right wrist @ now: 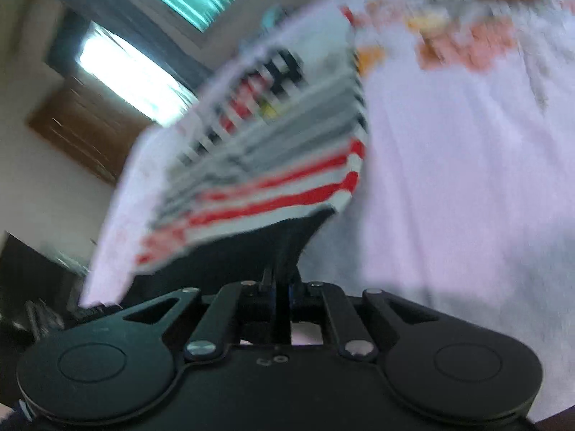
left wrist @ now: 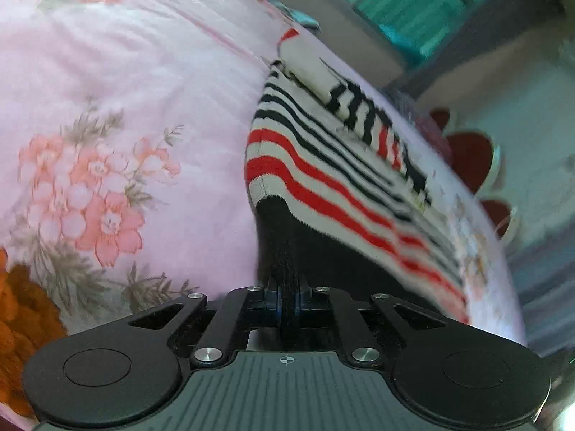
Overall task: Fold small clothes
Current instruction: 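Grasp the hem with both grippers and lift it toward the collar, then lay the hem over the collar and open both grippers, then press the folded sweater flat with both open grippers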
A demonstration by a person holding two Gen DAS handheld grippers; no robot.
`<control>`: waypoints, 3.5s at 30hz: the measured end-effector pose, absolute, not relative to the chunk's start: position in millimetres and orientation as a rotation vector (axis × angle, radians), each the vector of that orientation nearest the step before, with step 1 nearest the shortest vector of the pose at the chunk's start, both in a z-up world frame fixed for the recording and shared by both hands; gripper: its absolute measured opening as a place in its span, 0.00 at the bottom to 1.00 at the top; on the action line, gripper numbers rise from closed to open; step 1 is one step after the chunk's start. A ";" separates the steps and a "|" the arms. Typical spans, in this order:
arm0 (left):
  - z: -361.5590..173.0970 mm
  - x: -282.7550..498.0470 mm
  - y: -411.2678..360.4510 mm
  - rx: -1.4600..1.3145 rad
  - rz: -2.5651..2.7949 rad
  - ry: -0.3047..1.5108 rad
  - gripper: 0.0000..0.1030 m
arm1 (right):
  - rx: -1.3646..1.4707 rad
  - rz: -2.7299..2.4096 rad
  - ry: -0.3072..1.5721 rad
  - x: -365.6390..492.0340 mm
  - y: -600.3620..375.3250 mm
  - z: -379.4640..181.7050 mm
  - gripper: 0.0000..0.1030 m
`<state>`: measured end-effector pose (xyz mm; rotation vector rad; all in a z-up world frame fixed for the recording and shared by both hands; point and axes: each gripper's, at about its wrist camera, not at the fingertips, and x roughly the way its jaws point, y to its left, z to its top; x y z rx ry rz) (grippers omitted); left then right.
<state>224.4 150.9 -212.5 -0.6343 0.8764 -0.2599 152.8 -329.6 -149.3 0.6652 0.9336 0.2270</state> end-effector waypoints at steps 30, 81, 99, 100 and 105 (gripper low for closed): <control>-111.4 567.8 109.3 -0.643 -0.355 0.741 0.05 | 0.752 0.150 0.663 461.7 -390.8 -61.4 0.06; -145.1 623.2 -56.0 0.156 -0.446 0.693 0.78 | -0.072 0.167 0.789 575.6 -229.8 -133.5 0.39; -145.2 580.7 -46.2 0.164 -0.396 0.668 0.78 | -0.125 0.117 0.774 537.8 -235.9 -110.6 0.41; -147.2 574.6 -53.9 0.151 -0.419 0.680 0.78 | -0.135 0.158 0.783 534.8 -221.8 -114.0 0.41; -165.3 551.3 -61.1 0.186 -0.403 0.730 0.78 | -0.230 0.202 0.836 524.8 -200.9 -134.8 0.43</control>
